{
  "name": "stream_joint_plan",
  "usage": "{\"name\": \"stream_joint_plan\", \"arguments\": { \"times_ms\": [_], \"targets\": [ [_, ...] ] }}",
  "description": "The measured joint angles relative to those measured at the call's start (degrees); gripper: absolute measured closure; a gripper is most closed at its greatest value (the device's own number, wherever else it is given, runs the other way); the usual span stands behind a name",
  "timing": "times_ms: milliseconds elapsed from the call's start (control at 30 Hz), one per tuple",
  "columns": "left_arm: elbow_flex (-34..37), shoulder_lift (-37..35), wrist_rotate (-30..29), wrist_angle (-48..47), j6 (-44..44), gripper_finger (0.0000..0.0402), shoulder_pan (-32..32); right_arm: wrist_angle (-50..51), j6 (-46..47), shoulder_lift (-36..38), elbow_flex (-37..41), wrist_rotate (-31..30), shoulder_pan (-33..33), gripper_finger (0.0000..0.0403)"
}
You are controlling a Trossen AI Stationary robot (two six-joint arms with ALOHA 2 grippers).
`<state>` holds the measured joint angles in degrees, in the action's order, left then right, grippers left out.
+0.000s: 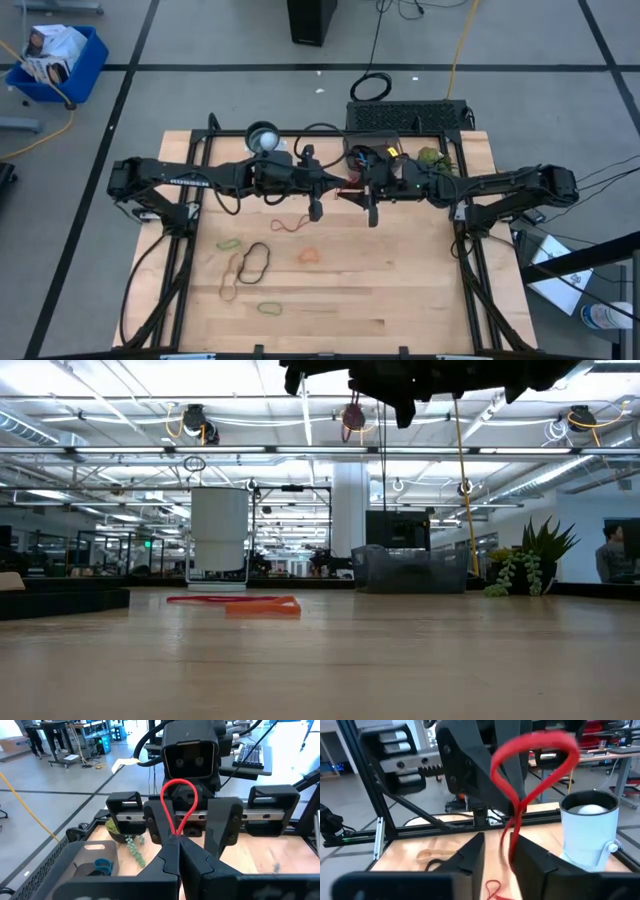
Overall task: Pick and place rubber bands into bin
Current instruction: Put the red rubber band into the black bin
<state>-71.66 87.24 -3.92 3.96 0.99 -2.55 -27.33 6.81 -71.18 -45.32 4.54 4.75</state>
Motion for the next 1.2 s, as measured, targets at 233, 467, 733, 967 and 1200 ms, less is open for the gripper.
{"name": "stream_joint_plan", "arguments": {
  "times_ms": [233,467,733,967,1200],
  "targets": [
    [0.00,0.00,-0.06,0.11,0.02,0.0388,0.00,0.47,-0.15,0.00,0.00,0.01,0.00,0.0397],
    [0.00,0.00,-1.32,0.75,0.39,0.0377,0.04,0.54,0.94,0.00,0.00,-0.05,0.00,0.0400],
    [0.00,0.00,-1.16,1.17,1.76,0.0376,0.10,0.74,1.09,0.00,0.00,-0.01,0.00,0.0401],
    [0.00,0.00,-0.43,2.29,2.94,0.0376,0.15,0.74,1.09,0.00,0.00,-0.03,0.00,0.0401],
    [0.00,0.00,-0.55,2.18,-0.89,0.0373,0.15,0.81,1.09,0.00,0.00,-0.04,0.02,0.0402]
  ]
}}
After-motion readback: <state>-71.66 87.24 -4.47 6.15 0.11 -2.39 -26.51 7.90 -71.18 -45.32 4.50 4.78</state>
